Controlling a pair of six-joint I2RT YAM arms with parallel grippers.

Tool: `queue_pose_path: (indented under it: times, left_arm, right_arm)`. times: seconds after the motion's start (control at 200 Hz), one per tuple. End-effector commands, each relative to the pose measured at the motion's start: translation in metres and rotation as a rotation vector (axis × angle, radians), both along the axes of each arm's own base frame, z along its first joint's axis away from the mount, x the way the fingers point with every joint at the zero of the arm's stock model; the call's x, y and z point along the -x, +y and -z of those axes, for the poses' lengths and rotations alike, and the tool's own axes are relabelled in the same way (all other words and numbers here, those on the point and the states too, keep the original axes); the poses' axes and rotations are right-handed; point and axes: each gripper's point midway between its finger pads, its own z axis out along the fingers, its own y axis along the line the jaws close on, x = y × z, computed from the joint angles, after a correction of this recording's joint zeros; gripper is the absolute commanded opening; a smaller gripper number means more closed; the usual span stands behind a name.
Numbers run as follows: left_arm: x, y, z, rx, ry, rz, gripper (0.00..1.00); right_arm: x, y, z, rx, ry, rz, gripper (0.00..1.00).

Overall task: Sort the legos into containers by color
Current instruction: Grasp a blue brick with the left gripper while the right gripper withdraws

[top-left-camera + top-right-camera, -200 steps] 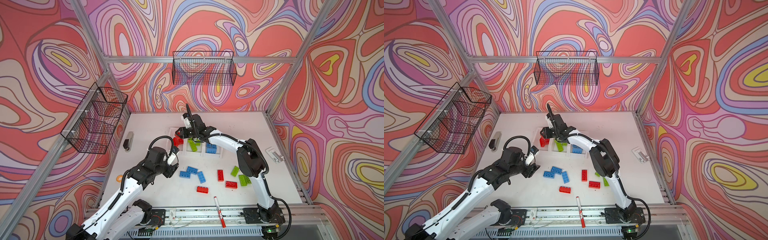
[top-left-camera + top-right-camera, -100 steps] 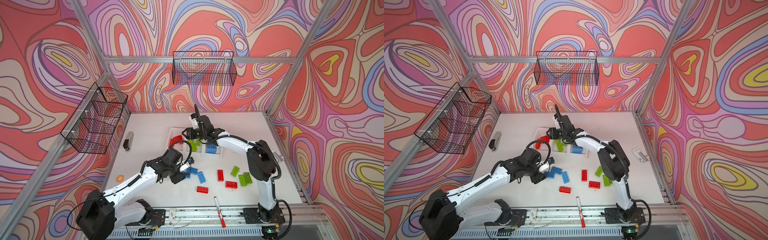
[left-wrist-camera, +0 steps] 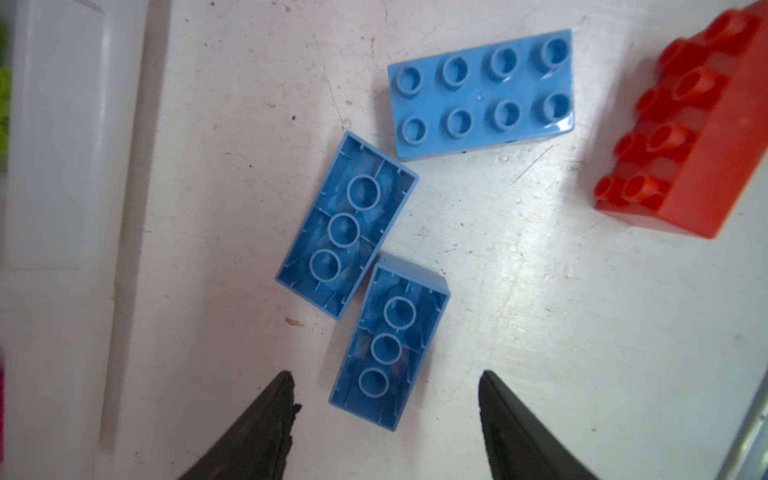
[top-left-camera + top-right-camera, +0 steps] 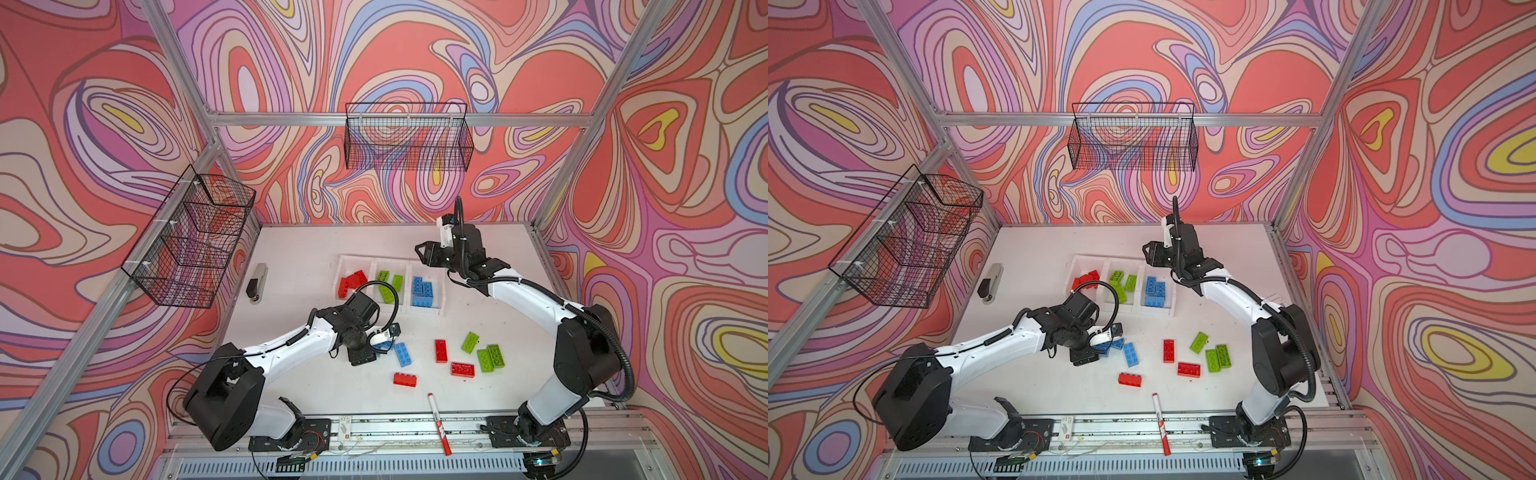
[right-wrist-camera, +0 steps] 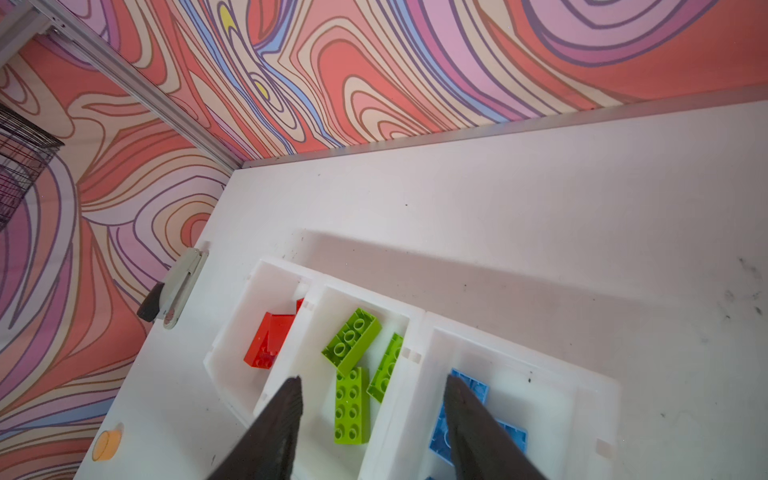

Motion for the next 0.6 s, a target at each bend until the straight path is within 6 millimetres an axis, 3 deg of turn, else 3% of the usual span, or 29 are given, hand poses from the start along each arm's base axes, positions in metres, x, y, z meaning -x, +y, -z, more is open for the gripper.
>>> queue_pose_path:
  times: [0.0,0.24,0.401,0.516,0.596]
  left_arm:
    - [0.001,-0.001,0.008,-0.033,0.022,0.052,0.71]
    - [0.000,-0.003,0.023,-0.077,0.065,0.057,0.60]
    - [0.002,-0.001,0.022,-0.085,0.062,0.051,0.46]
    - [0.003,0.000,0.019,-0.073,0.048,0.030,0.29]
    - [0.007,0.000,0.019,-0.063,0.072,0.004,0.23]
  right_arm:
    - [0.003,-0.006,-0.009,-0.002,-0.025,0.007,0.59]
    - [0.006,-0.016,-0.008,0.014,-0.025,0.030,0.57]
    - [0.013,-0.025,0.009,0.058,0.024,0.027,0.56]
    - [0.024,-0.049,0.031,0.136,0.098,0.051,0.55]
    - [0.031,-0.071,0.035,0.132,0.126,0.095,0.55]
